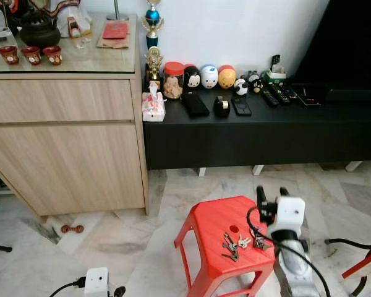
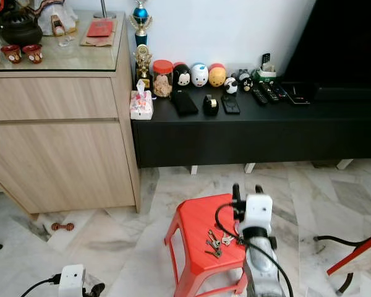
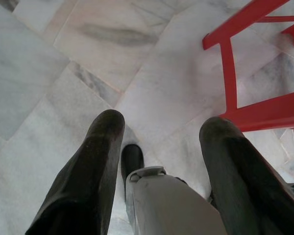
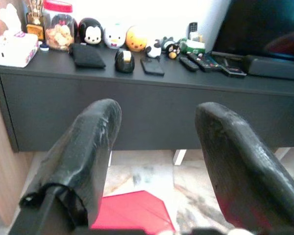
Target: Hang keys on a hook
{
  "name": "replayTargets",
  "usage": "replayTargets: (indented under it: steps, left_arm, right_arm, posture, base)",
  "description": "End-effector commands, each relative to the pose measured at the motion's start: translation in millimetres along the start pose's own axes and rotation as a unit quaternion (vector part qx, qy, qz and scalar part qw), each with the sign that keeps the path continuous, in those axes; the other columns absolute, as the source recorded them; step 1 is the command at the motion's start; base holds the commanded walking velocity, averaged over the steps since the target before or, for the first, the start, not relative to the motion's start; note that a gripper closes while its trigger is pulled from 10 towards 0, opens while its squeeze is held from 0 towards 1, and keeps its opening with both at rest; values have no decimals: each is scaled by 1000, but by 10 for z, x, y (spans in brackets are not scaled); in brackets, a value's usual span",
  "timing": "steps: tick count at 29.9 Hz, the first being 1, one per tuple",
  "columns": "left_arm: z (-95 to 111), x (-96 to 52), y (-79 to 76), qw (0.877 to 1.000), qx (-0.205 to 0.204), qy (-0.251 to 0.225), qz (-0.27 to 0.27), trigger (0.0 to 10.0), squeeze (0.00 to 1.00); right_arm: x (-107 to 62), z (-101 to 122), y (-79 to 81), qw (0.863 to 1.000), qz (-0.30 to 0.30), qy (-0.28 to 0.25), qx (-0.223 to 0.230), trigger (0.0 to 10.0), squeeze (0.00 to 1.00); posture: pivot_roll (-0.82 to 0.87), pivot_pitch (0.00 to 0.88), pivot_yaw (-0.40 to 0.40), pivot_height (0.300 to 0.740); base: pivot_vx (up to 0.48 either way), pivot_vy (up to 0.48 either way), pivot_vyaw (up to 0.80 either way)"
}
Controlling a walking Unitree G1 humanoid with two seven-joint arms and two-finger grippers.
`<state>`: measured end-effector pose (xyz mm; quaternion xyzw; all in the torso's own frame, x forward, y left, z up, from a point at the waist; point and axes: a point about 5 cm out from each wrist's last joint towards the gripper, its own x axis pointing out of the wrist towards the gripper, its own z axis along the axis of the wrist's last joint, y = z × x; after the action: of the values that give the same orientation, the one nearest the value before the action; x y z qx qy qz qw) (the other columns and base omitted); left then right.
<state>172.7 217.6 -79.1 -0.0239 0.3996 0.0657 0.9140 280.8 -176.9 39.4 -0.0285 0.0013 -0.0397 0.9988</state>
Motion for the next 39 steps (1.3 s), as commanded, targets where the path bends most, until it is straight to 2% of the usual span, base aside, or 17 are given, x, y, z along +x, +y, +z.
replayTargets:
  steps: [1, 5, 11, 16, 19, 25, 39]
  left_arm:
    - [-75, -15, -36, 1000, 0, 13, -2, 10000, 0]
    - [-151, -33, -77, 1000, -1, 26, -6, 10000, 0]
    - [-197, -50, -83, 1000, -5, 31, -5, 10000, 0]
    - [-245, -62, -114, 999, -3, 40, -9, 10000, 0]
    - [-190, -40, -138, 999, -1, 33, -12, 10000, 0]
    - [-180, -37, -126, 999, 2, 33, -13, 10000, 0]
    - [-180, -37, -92, 999, 6, 38, -13, 10000, 0]
  right_arm:
    - [4, -17, -56, 1000, -7, 14, -6, 10000, 0]
    - [17, -25, -115, 999, -21, 28, -2, 10000, 0]
    - [42, -51, -116, 999, -14, 47, -11, 10000, 0]
    - [68, -53, -122, 998, -14, 56, -9, 10000, 0]
    - [107, -27, -93, 998, -6, 55, -9, 10000, 0]
    - [81, -68, -3, 998, 20, 67, 2, 10000, 0]
    - [44, -171, 105, 994, 41, 102, 22, 10000, 0]
  posture:
    - [47, 0, -131, 740]
    - [49, 0, -140, 740]
    - [36, 0, -149, 740]
    - [38, 0, -151, 710]
    - [41, 0, -156, 690]
    - [44, 0, -151, 645]
    - [53, 0, -140, 645]
  base:
    - [0, 0, 0]
    - [0, 0, 0]
    - [0, 0, 0]
    - [0, 0, 0]
    - [0, 0, 0]
    - [0, 0, 0]
    - [0, 0, 0]
